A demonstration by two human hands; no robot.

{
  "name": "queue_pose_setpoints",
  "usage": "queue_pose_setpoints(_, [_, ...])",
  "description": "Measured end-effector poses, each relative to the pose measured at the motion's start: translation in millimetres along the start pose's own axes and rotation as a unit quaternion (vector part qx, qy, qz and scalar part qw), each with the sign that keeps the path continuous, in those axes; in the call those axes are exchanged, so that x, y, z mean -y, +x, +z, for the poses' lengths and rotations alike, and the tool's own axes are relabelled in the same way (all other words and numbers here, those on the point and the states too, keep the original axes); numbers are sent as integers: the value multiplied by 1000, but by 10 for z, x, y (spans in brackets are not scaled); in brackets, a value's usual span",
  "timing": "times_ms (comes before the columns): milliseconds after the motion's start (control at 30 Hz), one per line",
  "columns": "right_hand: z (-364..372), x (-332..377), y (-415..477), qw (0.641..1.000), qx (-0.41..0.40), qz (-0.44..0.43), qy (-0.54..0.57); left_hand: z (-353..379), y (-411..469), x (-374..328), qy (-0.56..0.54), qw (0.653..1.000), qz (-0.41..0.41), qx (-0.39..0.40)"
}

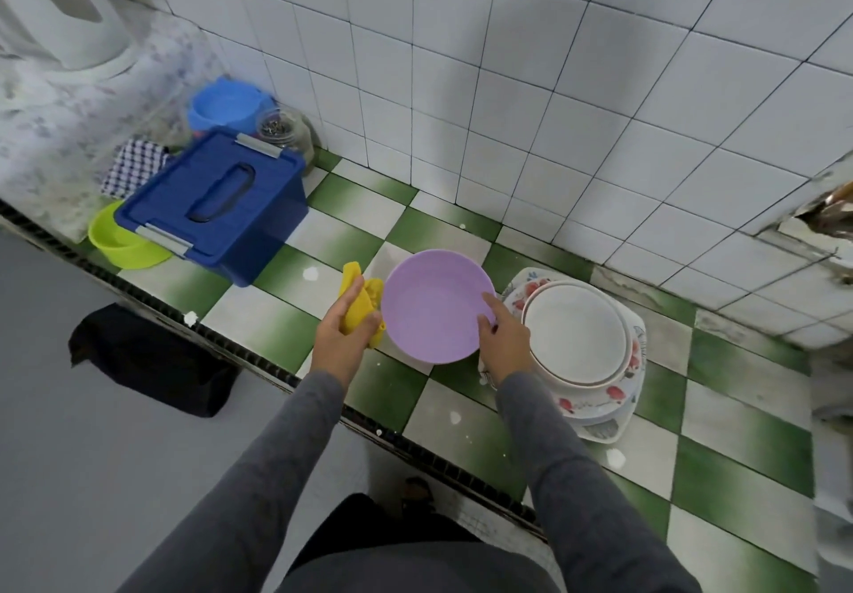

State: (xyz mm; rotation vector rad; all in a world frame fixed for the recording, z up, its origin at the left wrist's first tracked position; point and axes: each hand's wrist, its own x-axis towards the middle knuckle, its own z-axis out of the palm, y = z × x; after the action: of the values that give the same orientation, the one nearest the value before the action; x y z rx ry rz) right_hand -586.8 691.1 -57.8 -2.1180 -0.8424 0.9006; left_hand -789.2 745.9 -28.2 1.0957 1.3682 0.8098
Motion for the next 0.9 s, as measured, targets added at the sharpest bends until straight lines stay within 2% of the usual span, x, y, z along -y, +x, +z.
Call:
queue_pose_setpoints(267, [46, 43, 77, 998, -21, 29, -54, -60, 195, -5, -21, 1000, -4, 1])
queue_pose_setpoints(500, [95, 138, 41, 996, -53, 56, -35, -195, 354, -117, -3, 999, 2, 44])
queue_pose_setpoints(667, [92, 203, 9, 994, -90, 41, -51, -285, 480, -162, 12, 997, 6, 82])
queue_pose_setpoints(900, [74, 298, -63, 992, -100, 68, -19, -374, 575, -161, 42, 991, 16, 126])
